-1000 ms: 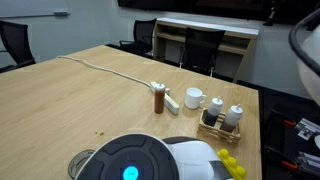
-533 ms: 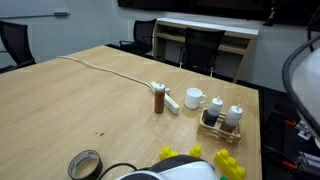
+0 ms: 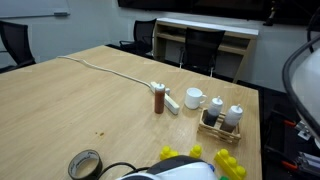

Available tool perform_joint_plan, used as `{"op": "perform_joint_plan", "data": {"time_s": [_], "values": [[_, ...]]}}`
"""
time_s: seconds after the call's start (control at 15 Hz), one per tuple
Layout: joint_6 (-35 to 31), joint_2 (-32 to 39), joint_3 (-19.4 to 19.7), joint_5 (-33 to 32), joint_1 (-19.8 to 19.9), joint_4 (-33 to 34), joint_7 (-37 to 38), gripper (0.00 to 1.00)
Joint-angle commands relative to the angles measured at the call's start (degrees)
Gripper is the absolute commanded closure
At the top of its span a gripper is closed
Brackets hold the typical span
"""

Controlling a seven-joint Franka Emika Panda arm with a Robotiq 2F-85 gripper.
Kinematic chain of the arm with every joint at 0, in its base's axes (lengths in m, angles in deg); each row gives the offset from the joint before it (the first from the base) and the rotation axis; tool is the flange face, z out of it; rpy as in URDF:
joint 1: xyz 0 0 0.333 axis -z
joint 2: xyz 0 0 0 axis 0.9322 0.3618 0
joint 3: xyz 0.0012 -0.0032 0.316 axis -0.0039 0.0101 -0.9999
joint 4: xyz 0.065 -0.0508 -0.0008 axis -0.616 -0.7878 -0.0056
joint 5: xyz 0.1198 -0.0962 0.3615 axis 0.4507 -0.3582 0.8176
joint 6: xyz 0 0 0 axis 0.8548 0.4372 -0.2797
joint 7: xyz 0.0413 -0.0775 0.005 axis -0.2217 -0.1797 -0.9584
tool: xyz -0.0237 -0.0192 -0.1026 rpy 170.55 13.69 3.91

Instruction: Align the blue and orange legos together then put the purple legos on top of the blue and orange legos

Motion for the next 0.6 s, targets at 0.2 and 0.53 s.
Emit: {"op": "perform_joint_plan", "data": {"time_s": [0.2,0.53], "values": [[-0.13,0.33,0.90,-2.18,-0.49,1.46,-0.79,0.00],[0.70,-1.78,1.14,-3.65,0.08,2.77,-1.11,0.00]]}}
